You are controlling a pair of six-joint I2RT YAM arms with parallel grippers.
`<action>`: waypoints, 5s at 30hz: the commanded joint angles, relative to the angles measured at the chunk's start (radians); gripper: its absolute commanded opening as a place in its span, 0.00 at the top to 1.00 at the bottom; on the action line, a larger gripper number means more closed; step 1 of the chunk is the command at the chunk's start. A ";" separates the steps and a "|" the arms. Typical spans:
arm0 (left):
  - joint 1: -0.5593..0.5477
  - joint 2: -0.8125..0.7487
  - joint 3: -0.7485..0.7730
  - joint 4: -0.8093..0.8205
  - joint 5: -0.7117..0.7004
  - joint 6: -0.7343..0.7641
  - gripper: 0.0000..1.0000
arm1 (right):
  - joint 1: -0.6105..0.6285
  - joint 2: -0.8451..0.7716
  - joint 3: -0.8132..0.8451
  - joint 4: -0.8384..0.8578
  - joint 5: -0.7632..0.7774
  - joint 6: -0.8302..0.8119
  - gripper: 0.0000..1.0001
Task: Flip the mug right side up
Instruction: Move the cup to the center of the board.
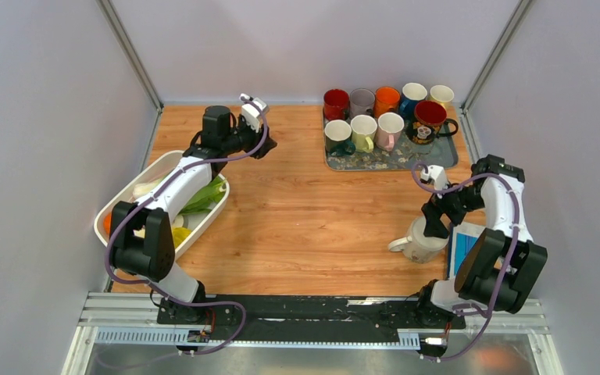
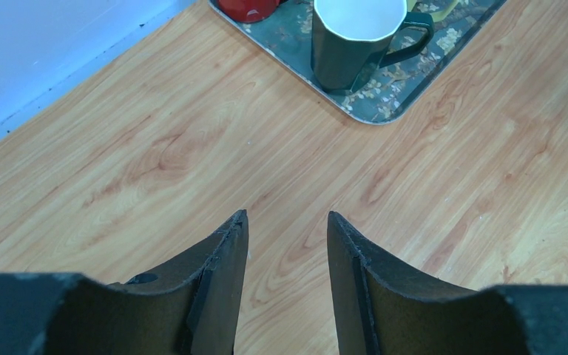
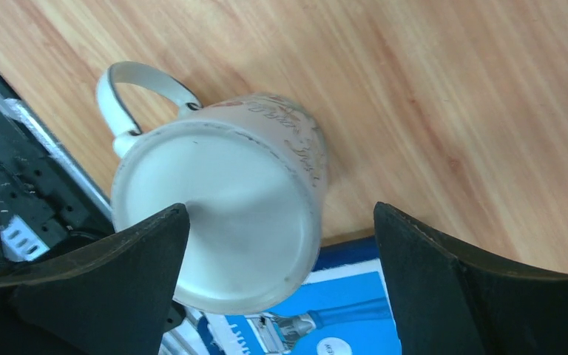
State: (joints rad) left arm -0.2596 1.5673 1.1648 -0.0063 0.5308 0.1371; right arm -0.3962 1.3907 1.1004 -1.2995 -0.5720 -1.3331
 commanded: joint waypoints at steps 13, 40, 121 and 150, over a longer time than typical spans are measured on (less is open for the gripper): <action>0.002 -0.038 -0.001 0.036 -0.007 0.050 0.49 | 0.328 0.261 0.049 0.227 -0.076 0.032 0.16; 0.006 -0.179 -0.182 -0.078 0.058 0.097 0.48 | 0.677 0.455 0.462 0.281 -0.136 0.180 0.15; 0.006 -0.277 -0.208 -0.141 -0.001 0.117 0.50 | 0.842 0.468 0.306 0.107 -0.041 -0.400 0.25; 0.006 -0.269 -0.224 -0.128 -0.026 0.135 0.50 | 0.810 0.595 0.300 0.372 -0.130 0.155 0.48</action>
State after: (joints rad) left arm -0.2592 1.3422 0.9546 -0.1532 0.5114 0.2516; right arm 0.4137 1.9644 1.4033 -0.9588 -0.6525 -1.1606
